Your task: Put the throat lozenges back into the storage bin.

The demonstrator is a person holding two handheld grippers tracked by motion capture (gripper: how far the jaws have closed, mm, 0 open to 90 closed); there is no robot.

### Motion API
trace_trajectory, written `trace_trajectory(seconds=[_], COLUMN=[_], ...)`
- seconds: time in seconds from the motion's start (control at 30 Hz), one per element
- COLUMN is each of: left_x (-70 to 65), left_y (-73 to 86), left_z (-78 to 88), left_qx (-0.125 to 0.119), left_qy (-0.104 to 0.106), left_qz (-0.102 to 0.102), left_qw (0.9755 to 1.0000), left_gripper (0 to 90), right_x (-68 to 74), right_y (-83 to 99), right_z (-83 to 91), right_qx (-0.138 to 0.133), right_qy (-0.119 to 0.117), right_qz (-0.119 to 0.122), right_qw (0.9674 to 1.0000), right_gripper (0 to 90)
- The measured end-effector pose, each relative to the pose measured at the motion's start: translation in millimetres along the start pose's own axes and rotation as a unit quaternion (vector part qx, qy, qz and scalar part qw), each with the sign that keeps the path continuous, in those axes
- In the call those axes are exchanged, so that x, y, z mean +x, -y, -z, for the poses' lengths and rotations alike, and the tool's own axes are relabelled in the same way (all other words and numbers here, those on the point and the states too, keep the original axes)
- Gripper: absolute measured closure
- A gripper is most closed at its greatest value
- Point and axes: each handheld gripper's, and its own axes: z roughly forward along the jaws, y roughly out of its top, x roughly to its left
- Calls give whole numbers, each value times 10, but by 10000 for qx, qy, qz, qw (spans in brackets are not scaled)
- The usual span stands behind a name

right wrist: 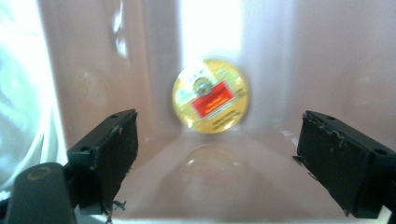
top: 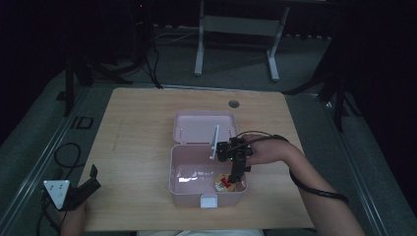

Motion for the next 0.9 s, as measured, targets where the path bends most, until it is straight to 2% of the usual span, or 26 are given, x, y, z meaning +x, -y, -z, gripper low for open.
trace_trajectory(seconds=[0.1,0.17,0.2,0.23,0.27,0.3,0.33,0.37,0.4,0.43,0.47,0.57,0.6,0.63,0.67,0.7,0.73,0.77,0.8,0.87,0.9], left_x=[-1,-1,0,0,1,1,2,1,1,1,0,0,0,0,-2,-2,-1,-1,0,-1,-1], left_y=[0,0,0,0,0,0,0,0,0,0,-1,-1,-1,-1,-1,-1,-1,-1,-2,-1,-1], left_z=[0,0,0,0,0,0,0,0,0,0,-1,0,0,0,-1,-1,-2,-2,-3,-3,-4], left_qx=[-1,-2,0,0,-1,-1,3,2,2,2,5,10,10,10,10,10,14,14,22,14,15], left_qy=[1,4,4,4,7,7,6,7,5,5,6,6,4,4,8,8,12,12,20,25,33], left_qz=[-4,-8,-8,-8,-4,-4,-2,6,4,4,-3,-11,-12,-12,-18,-18,-17,-17,-17,-20,-26], left_qw=[10000,10000,10000,10000,10000,10000,10000,10000,10000,10000,10000,10000,10000,10000,10000,10000,10000,10000,10000,10000,10000], left_gripper=[10,11,10,10,10,10,10,10,10,10,10,10,10,10,10,10,10,10,10,10,10], right_x=[2,6,10,10,3,3,-9,-9,-26,-26,-41,-61,-77,-77,-97,-97,-114,-114,-136,-139,-148], right_y=[93,168,222,222,313,313,410,410,511,511,613,716,817,817,913,913,1003,1003,1094,1127,1184], right_z=[190,302,363,363,433,433,481,481,505,505,511,498,471,471,429,429,375,375,304,278,235], right_qx=[-444,-679,-797,-797,-943,-943,-1083,-1083,-1182,-1182,-1178,-1224,-1289,-1289,-1350,-1350,-1417,-1417,-1531,-1554,-1632], right_qy=[135,237,362,362,451,451,580,580,613,613,640,640,651,651,638,638,648,648,627,652,734], right_qz=[-84,-156,-222,-222,-339,-339,-449,-449,-583,-583,-732,-840,-970,-970,-1099,-1099,-1221,-1221,-1344,-1388,-1452], right_qw=[9989,9973,9959,9959,9939,9939,9914,9914,9894,9894,9883,9868,9848,9848,9827,9827,9802,9802,9770,9759,9731], right_gripper=[124,120,119,119,119,119,118,118,118,118,118,119,118,118,117,117,117,117,117,117,117])
